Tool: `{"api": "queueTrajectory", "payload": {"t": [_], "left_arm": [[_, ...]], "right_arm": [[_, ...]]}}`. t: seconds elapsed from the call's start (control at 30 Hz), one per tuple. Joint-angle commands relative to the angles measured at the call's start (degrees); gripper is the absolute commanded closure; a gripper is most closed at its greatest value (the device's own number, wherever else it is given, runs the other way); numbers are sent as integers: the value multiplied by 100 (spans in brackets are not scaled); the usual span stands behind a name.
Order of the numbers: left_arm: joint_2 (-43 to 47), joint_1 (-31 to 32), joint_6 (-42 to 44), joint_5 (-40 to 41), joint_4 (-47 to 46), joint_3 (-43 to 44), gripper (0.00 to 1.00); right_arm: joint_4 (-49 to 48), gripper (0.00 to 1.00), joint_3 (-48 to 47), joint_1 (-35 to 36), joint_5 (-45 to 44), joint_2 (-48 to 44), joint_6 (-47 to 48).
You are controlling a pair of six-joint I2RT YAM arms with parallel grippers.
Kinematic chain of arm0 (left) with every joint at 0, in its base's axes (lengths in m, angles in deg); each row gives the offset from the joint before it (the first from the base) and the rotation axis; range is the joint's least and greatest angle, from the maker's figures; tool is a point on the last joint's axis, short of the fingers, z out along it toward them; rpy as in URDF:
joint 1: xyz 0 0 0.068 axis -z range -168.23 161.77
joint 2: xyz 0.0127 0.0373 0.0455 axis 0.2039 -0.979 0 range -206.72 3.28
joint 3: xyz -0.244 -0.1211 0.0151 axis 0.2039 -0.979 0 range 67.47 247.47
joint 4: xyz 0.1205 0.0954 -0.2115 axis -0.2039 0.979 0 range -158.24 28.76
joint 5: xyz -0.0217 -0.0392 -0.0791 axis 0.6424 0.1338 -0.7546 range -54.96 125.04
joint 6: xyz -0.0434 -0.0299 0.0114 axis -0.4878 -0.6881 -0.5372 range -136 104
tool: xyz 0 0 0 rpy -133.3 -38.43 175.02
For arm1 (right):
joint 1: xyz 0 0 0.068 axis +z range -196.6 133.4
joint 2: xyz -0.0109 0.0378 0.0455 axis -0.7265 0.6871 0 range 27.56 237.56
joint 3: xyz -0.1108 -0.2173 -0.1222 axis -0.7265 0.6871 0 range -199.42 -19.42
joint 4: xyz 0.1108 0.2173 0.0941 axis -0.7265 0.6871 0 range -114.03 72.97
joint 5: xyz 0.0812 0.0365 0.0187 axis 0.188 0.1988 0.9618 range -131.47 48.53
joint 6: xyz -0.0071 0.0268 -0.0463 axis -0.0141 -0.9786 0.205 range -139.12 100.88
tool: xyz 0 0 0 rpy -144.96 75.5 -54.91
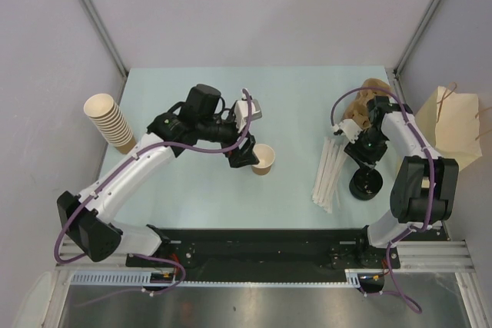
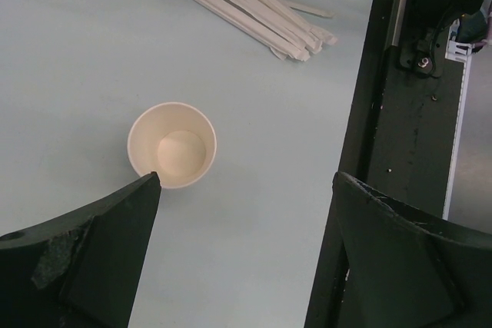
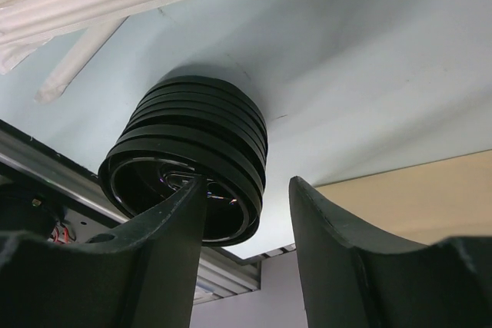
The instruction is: Pack the takeout coffee
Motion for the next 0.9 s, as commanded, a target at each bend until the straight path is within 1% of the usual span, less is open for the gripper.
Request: {"api": "queueTrajectory", "payload": {"t": [0.0,0.13,0.27,0.43,0.57,0.73,0.87], "left_arm": [[-57,-52,-55,-253,-48,233,1],[-57,-78,-47,-244,-30,233,1],[-75,-105,-46,-252,-31,233,1],[-84,-114,-29,-270,-31,224,1],[-75,-131,-11,-253,5,216,1],[-75,-157,6,-261,14,207,2],[-92,-157,-20,-314,14,172,2]], "right_arm": [[-175,50,34,-23,-90,3,146],[-167,54,43,-23,-99,-14,172],[-140,61,52,-23,-108,-58,216],[-123,65,61,-23,-152,-76,304],[-88,71,61,-23,-152,-137,357],[53,75,61,-23,-134,-277,419],[141,85,69,-32,-125,-383,463]]}}
